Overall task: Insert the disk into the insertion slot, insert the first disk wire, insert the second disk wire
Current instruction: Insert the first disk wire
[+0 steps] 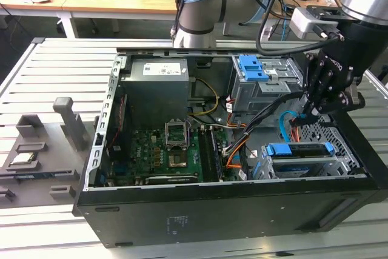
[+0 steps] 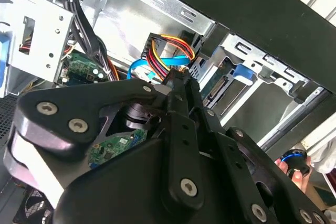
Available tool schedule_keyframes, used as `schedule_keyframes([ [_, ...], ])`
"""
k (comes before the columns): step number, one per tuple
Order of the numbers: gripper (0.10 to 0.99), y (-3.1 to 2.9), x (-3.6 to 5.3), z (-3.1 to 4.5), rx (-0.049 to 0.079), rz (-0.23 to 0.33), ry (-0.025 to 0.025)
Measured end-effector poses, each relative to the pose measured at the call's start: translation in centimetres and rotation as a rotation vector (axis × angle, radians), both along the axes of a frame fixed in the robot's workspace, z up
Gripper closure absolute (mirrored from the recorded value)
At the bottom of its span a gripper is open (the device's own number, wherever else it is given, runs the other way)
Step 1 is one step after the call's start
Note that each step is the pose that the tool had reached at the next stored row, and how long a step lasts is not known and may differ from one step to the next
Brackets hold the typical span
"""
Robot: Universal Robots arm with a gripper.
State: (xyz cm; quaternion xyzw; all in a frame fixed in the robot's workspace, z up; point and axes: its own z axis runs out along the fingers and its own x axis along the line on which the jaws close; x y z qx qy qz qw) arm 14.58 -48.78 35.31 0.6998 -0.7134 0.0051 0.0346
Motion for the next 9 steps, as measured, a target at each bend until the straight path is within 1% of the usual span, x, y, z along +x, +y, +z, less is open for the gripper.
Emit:
schedule_keyframes([
  [2,0.918,0.00,0.00,0.00,0.000,0.000,0.0000],
  [3,0.918,-0.11,0.00,-0.01,0.000,0.000,0.0000],
  [6,0.918,-1.79,0.00,-0.01,0.000,0.000,0.0000],
  [7,0.918,-2.46,0.00,-0.03,0.000,0.000,0.0000],
  [8,0.918,-3.13,0.00,-0.10,0.000,0.000,-0.0001],
  [9,0.918,-3.65,0.00,-0.25,0.000,0.000,0.0000],
])
